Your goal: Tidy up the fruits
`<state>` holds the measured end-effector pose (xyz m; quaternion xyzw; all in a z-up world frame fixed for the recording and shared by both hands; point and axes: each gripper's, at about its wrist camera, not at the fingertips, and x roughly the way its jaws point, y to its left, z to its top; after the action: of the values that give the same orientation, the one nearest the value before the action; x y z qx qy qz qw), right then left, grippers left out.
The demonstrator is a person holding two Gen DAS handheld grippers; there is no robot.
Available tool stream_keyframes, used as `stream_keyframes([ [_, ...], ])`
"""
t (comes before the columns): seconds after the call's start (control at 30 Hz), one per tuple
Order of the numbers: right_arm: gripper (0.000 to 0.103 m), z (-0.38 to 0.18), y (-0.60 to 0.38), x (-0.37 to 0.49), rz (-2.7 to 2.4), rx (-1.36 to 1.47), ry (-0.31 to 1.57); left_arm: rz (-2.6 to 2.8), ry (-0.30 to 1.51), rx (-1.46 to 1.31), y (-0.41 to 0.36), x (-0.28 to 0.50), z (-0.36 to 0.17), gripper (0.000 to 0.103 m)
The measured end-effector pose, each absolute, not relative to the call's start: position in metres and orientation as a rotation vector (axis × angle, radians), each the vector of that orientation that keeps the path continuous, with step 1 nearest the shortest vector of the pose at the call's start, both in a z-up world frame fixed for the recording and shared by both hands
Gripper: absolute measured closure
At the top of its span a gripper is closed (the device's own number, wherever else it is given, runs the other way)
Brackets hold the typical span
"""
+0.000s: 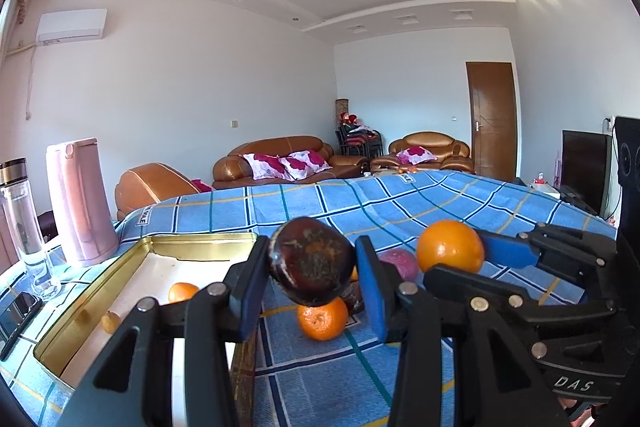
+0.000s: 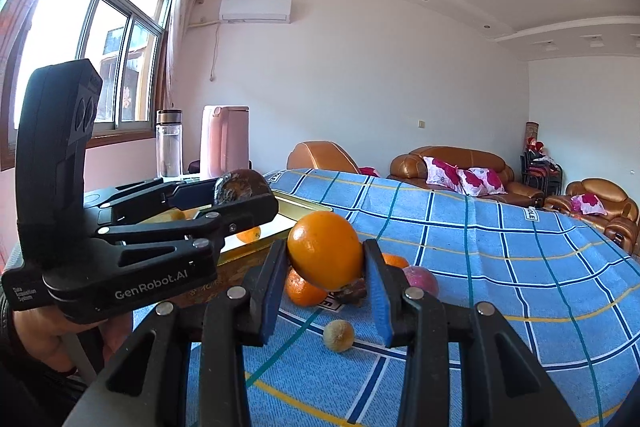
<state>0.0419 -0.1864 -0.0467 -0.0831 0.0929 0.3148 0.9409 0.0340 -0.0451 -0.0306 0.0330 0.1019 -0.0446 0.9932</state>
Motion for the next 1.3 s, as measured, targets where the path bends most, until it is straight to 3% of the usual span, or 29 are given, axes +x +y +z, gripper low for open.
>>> stream_keyframes([
  [1.3, 0.063, -0.028, -0.079, 0.064, 0.84, -0.261, 0.277, 0.172, 0.331, -0.068, 0.067, 0.053, -0.043, 0.059],
])
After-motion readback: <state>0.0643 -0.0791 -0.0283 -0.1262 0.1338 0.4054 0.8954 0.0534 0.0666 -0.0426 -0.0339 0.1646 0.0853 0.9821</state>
